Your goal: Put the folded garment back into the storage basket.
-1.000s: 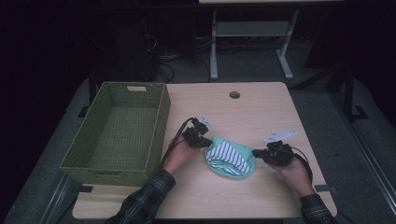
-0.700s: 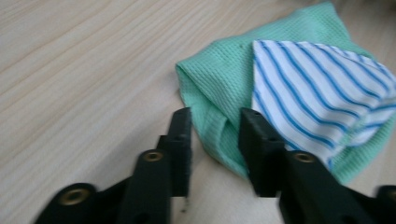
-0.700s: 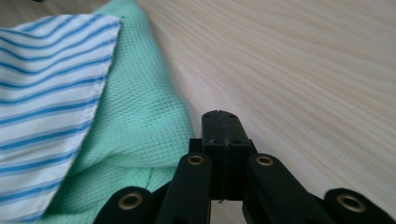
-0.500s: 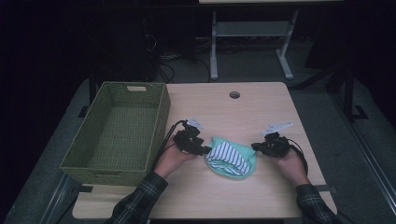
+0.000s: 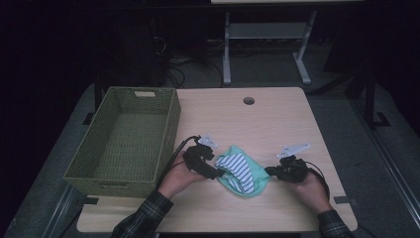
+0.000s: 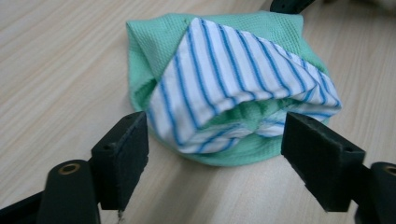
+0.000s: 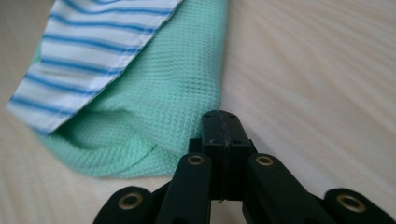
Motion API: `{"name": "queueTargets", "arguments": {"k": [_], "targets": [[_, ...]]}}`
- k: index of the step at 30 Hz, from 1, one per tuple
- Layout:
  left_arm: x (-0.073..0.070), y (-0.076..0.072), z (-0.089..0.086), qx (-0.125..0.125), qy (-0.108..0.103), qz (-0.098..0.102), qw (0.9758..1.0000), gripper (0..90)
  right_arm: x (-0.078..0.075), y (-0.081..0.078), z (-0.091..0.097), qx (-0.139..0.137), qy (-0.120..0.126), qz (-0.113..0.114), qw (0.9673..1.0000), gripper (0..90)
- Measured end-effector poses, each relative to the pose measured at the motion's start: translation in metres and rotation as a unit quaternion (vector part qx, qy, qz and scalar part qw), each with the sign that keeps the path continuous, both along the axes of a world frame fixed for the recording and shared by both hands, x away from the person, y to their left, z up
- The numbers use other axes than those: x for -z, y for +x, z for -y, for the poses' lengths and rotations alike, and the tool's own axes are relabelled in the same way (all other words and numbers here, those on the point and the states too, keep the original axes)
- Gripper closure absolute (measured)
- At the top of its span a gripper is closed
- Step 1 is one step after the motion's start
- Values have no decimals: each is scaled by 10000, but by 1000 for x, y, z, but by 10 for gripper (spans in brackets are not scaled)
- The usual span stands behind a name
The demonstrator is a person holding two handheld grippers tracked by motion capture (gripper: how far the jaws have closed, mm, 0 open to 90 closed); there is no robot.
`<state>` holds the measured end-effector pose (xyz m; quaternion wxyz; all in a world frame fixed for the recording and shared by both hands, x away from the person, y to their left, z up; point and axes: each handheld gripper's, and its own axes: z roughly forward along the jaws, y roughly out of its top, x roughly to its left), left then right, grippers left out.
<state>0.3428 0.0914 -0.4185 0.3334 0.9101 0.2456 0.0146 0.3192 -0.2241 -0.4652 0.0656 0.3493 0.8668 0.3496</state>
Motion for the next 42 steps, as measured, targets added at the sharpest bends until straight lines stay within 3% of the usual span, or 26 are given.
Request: {"name": "queueTargets", "arguments": {"k": [10, 14, 20, 31, 37, 42], "targets": [[3, -12, 4, 338, 291, 138, 9989, 162, 1, -24, -18, -290, 85, -13, 9995, 898], [5, -15, 8, 483, 343, 197, 9981, 162, -2, -20, -12, -95, 131, 67, 9998, 892], [9, -17, 16, 632, 502, 170, 9966, 162, -2, -12, 2, 335, 188, 235, 9990, 649], [32, -15, 27, 690, 855, 156, 9938, 153, 5, 7, 20, 1075, 20, 596, 9924, 275], [37, -15, 29, 714, 901, 221, 9931, 153, 10, 12, 24, 1331, -122, 793, 9879, 134], [37, -16, 28, 715, 897, 245, 9931, 158, 14, 15, 27, 1468, -179, 806, 9857, 109]]}}
